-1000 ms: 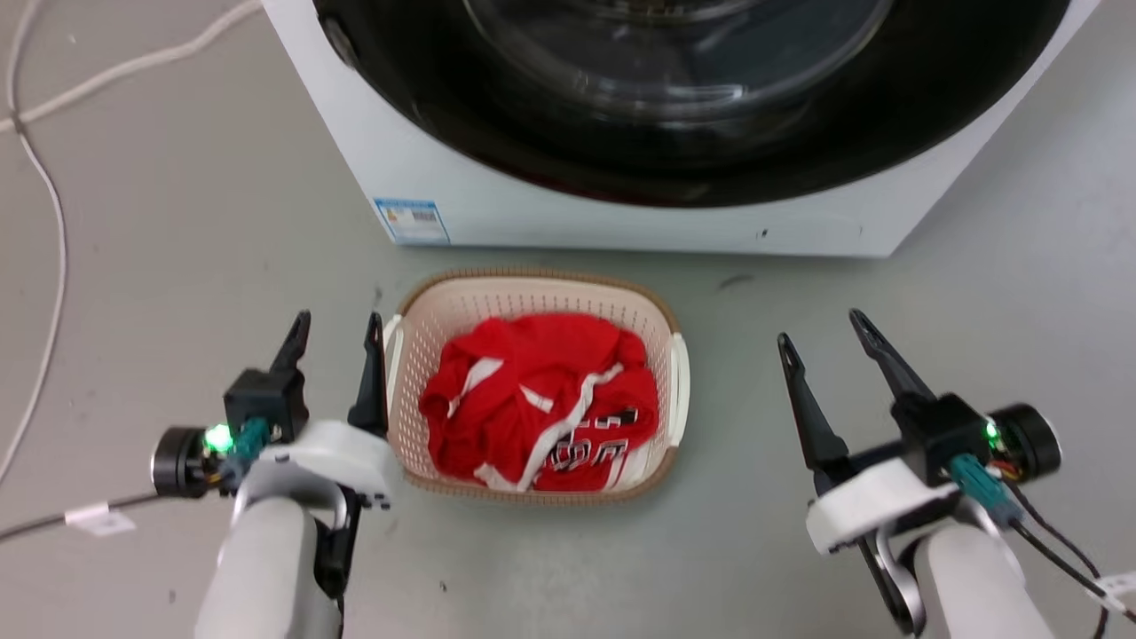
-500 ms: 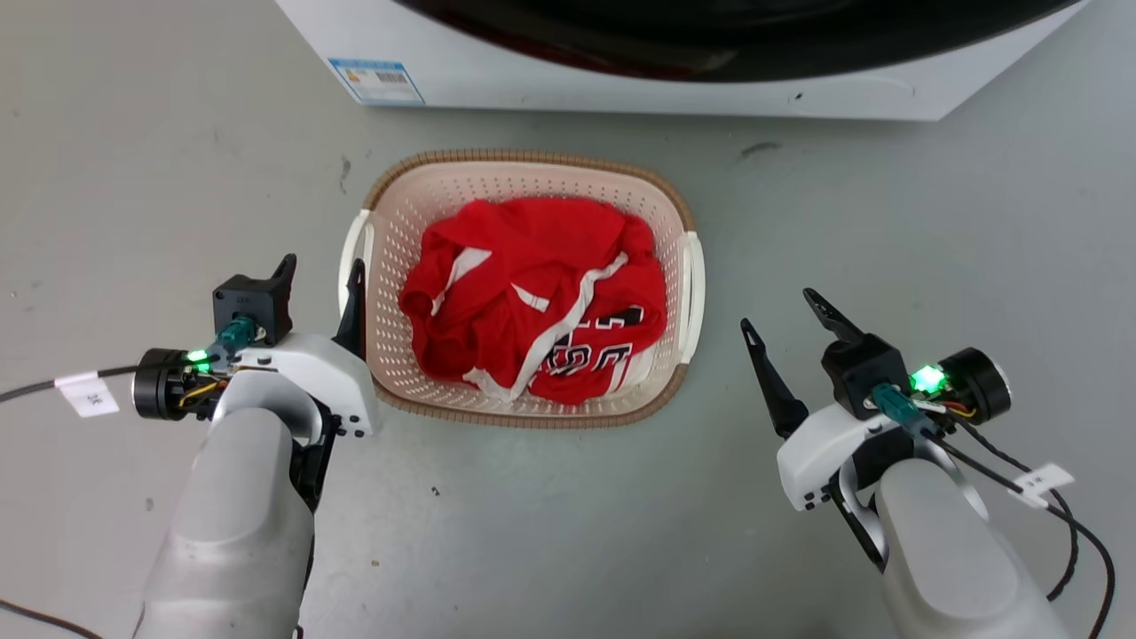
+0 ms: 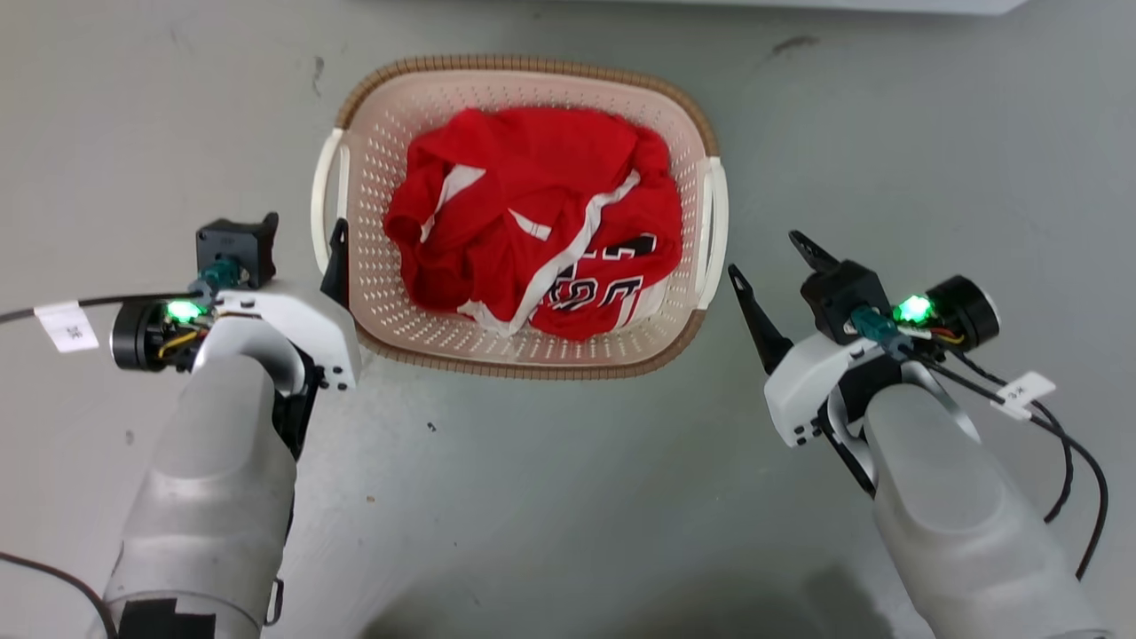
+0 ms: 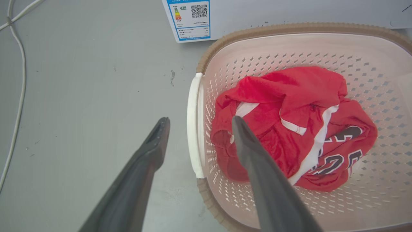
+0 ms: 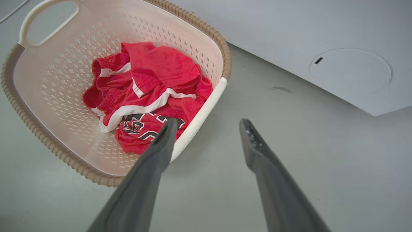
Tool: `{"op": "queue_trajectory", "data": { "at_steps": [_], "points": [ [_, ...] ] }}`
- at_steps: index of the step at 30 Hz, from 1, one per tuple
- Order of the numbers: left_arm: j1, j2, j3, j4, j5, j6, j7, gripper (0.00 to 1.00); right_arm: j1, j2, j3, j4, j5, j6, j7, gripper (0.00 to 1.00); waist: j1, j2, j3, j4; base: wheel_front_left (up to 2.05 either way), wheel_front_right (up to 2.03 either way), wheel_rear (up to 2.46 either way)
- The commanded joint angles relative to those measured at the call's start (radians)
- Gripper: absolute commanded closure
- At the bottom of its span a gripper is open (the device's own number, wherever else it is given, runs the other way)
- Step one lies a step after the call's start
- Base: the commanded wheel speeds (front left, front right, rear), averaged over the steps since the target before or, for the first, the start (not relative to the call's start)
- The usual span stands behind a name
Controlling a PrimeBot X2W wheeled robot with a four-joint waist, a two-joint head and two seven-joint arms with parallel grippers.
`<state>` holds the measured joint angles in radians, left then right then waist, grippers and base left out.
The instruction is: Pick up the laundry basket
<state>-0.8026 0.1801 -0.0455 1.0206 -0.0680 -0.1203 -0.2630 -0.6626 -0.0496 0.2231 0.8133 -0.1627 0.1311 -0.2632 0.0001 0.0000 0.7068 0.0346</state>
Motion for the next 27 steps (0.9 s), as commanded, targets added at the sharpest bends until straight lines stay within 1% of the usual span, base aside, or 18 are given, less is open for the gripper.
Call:
{"op": "queue_trajectory", "data": {
  "at_steps": [1,14,21,27],
  "points": [
    [-0.021,0.004,-0.001,0.004,-0.003,-0.002,-0.003,0.00,-0.023,-0.001,0.006,0.009,0.008,-0.001,-0.002,0.00,-0.0001,0.0000,0.024,0.003,0.00,0.00,0.00],
    [-0.109,0.007,-0.038,0.055,0.005,-0.006,-0.003,0.00,-0.142,-0.001,0.041,0.135,0.064,-0.001,-0.002,0.00,-0.0001,0.0000,0.117,0.026,0.00,0.00,0.00],
    [-0.158,0.005,-0.068,0.091,0.012,-0.007,-0.003,0.00,-0.194,-0.001,0.062,0.164,0.080,-0.001,-0.002,0.00,-0.0001,0.0000,0.158,0.034,0.00,0.00,0.00],
    [-0.192,-0.008,-0.096,0.117,0.010,-0.007,-0.003,0.00,-0.237,-0.001,0.077,0.201,0.070,-0.001,0.002,0.00,-0.0001,0.0000,0.190,0.046,0.00,0.00,0.00]
  ]
}}
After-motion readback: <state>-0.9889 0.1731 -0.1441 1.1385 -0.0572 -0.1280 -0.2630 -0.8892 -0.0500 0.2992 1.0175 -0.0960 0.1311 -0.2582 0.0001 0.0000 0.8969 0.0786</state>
